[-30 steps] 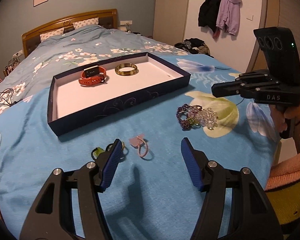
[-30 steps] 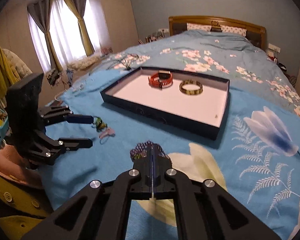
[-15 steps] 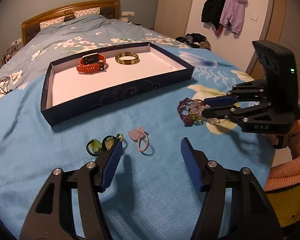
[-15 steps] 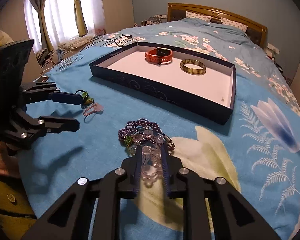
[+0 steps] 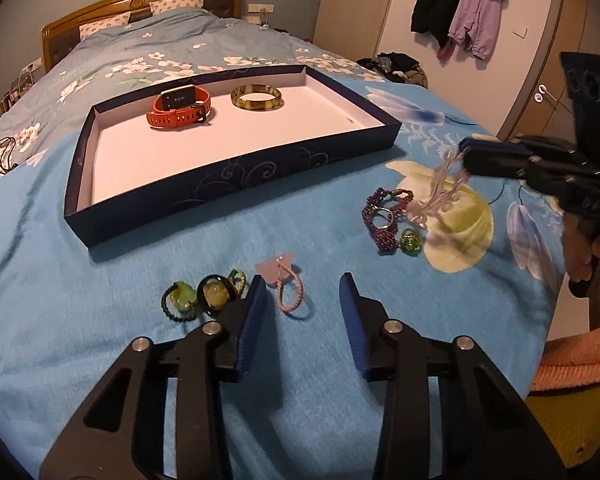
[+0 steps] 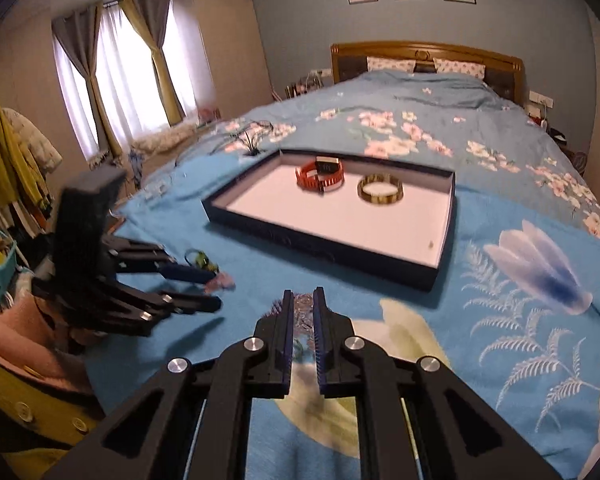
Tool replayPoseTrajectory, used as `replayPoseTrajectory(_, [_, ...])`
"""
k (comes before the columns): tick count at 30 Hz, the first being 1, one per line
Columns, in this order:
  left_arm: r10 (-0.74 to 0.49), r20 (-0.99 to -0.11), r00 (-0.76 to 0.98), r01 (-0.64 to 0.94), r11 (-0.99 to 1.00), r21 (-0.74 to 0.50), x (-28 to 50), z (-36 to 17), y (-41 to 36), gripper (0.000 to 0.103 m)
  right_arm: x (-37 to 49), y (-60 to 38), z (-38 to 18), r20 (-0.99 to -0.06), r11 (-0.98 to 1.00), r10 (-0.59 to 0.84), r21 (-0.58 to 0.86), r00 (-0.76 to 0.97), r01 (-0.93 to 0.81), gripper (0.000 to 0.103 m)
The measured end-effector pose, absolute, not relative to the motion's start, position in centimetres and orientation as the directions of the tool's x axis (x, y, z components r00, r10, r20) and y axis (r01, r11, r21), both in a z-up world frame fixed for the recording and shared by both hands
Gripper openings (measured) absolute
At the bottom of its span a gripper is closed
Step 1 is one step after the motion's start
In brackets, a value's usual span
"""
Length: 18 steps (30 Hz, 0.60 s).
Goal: Organize jewelry
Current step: 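Grasp the pink hair tie with the left tool while the right tool grasps the clear bead bracelet, then place the hair tie in the box with the left tool while the right tool places the bead bracelet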
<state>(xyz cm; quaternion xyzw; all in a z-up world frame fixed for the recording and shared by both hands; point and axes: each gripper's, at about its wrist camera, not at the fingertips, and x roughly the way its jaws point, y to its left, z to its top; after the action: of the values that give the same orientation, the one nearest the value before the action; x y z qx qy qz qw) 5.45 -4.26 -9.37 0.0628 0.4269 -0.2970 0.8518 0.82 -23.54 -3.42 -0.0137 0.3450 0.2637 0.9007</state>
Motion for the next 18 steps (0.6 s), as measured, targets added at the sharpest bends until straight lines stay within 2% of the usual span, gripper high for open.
replayPoseTrajectory(7, [-0.437, -0.77, 0.464, 0.543, 0.828, -0.143, 6.7, -9.5, -4.4, 0.025, 0.7, -23.9, -2.0, -0.588, 0.861, 0.476, 0.161, 0.654, -0.482, 0.008])
replayPoseTrajectory(9, [-0.43, -0.772, 0.467, 0.533, 0.834, -0.143, 7.0, -9.6, -4.3, 0.014, 0.7, -24.0, -1.8, -0.581, 0.863, 0.476, 0.163, 0.66, -0.478, 0.008])
replayPoseTrajectory(13, [-0.428, -0.768, 0.477, 0.518, 0.842, -0.148, 7.1, -9.5, -4.0, 0.005, 1.1, -24.1, -1.5, -0.57, 0.864, 0.479, 0.169, 0.668, -0.475, 0.008])
replayPoseTrajectory(18, [-0.431, -0.761, 0.485, 0.517, 0.843, -0.148, 6.9, -9.3, -4.0, 0.003, 1.3, -24.1, -1.2, -0.555, 0.865, 0.48, 0.171, 0.679, -0.472, 0.008])
